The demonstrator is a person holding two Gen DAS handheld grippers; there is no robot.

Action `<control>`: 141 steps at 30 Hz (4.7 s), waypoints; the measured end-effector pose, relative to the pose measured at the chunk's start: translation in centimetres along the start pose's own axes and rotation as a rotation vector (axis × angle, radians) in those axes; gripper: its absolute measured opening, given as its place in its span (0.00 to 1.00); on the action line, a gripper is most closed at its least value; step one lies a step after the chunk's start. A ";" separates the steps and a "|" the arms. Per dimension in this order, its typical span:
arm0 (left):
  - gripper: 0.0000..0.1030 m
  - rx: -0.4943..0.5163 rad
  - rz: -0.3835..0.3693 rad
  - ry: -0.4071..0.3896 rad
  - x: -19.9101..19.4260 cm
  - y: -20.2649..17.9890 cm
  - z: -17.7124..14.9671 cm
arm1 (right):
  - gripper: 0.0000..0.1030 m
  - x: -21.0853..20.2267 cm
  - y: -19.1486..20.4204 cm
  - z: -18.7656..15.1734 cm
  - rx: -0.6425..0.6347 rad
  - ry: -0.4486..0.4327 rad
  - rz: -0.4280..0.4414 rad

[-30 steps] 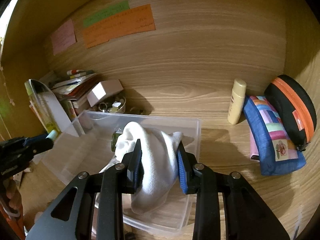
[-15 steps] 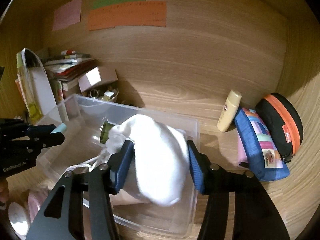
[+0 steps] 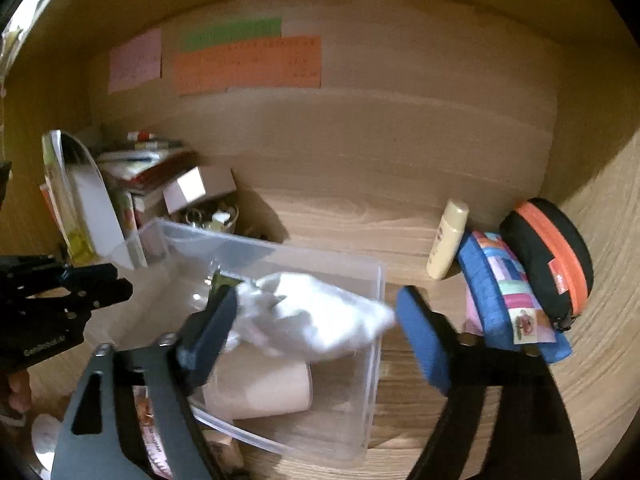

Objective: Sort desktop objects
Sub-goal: 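Place the white pouch into the clear bin with right gripper while left drops the tube, then grasp the white round lid container with left gripper while right grasps the pink rope bag, then lower the white container and pink rope bag into the clear bin with both grippers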

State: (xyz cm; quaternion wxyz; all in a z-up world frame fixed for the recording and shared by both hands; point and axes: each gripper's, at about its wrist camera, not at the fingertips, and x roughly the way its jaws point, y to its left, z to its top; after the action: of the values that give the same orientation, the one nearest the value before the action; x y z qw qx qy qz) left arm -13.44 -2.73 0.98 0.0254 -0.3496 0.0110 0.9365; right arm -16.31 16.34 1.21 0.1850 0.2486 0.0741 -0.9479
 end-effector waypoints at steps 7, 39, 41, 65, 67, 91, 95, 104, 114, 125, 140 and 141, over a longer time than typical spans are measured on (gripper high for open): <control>0.77 -0.027 0.031 -0.103 -3.2 0.2 -0.7 | 0.81 -2.1 0.3 0.5 0.028 -0.020 0.049; 0.91 -0.032 -0.014 0.061 -9.2 -1.2 -12.8 | 1.00 -5.8 3.1 -9.1 0.048 0.231 0.245; 0.91 -0.058 -0.050 0.086 -8.8 -1.1 -13.4 | 1.00 -5.5 3.2 -9.6 0.050 0.253 0.269; 0.64 -0.145 0.003 0.104 -6.4 -1.3 -14.8 | 0.31 -2.9 5.5 -9.3 0.040 0.328 0.495; 0.64 -0.144 0.012 0.103 -6.5 -1.1 -14.9 | 0.28 -3.6 5.1 -9.2 0.045 0.307 0.495; 0.64 -0.152 0.005 -0.060 -9.1 0.1 -9.9 | 0.23 -10.0 1.3 -4.6 0.096 0.105 0.488; 0.64 -0.141 -0.005 -0.082 -9.0 0.3 -8.4 | 0.23 -9.9 1.3 -3.3 0.098 0.083 0.483; 0.64 -0.141 0.005 -0.121 -8.1 1.9 -4.9 | 0.23 -9.0 1.1 0.3 0.097 0.019 0.475; 0.64 -0.116 0.003 -0.107 -5.4 2.1 -1.8 | 0.23 -4.9 1.4 2.1 0.100 0.042 0.469; 0.64 -0.073 0.010 -0.027 -0.4 0.8 -0.4 | 0.23 1.0 1.8 0.7 0.109 0.154 0.471; 0.63 -0.011 0.052 -0.003 1.3 -0.6 -0.7 | 0.25 2.8 2.8 -1.1 0.045 0.220 0.421; 0.63 -0.001 0.057 -0.006 1.3 -0.8 -0.8 | 0.25 2.8 2.9 -1.1 0.042 0.221 0.417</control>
State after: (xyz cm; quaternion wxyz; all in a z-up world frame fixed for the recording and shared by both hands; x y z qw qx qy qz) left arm -13.82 -1.95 -0.49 -0.0013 -0.3466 0.0204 0.9378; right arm -16.97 13.07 -1.30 0.3624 0.3646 0.0210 -0.8575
